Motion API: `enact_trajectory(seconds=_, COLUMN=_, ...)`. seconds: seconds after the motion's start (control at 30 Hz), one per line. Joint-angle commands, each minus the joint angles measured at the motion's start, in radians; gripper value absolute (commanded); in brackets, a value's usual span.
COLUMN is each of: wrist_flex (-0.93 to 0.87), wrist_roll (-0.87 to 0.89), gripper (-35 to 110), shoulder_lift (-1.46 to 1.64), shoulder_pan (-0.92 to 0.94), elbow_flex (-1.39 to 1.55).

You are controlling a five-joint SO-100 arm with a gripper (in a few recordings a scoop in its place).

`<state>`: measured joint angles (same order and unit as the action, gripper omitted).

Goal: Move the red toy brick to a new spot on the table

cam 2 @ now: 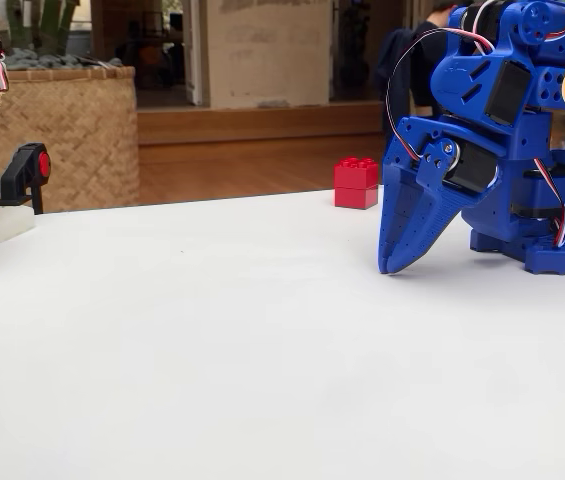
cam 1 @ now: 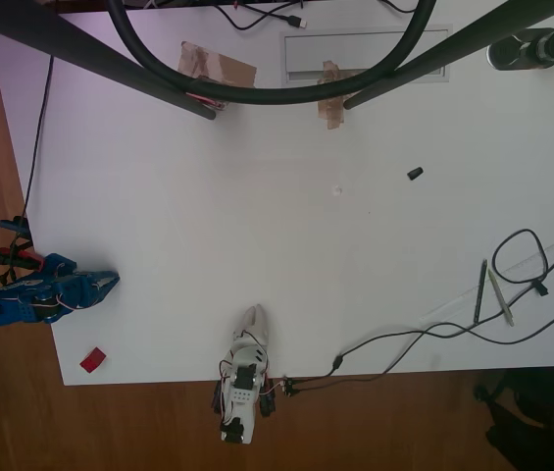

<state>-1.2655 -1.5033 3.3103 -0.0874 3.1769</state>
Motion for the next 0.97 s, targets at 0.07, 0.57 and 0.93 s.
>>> enact_trajectory(seconds=0.07, wrist_flex=0.049, wrist_roll=0.107, gripper=3, shoulder_lift=0.029, shoulder_pan=0.006, elbow_flex=0.041)
enact_trajectory(seconds=0.57, wrist_flex=0.049, wrist_roll=0.140, gripper=3, shoulder_lift=0.029, shoulder_pan=0.032, elbow_flex=0.043)
enact_trajectory(seconds=0.93, wrist_flex=0.049, wrist_roll=0.140, gripper=3, shoulder_lift=0.029, shoulder_pan=0.032, elbow_flex=0.043)
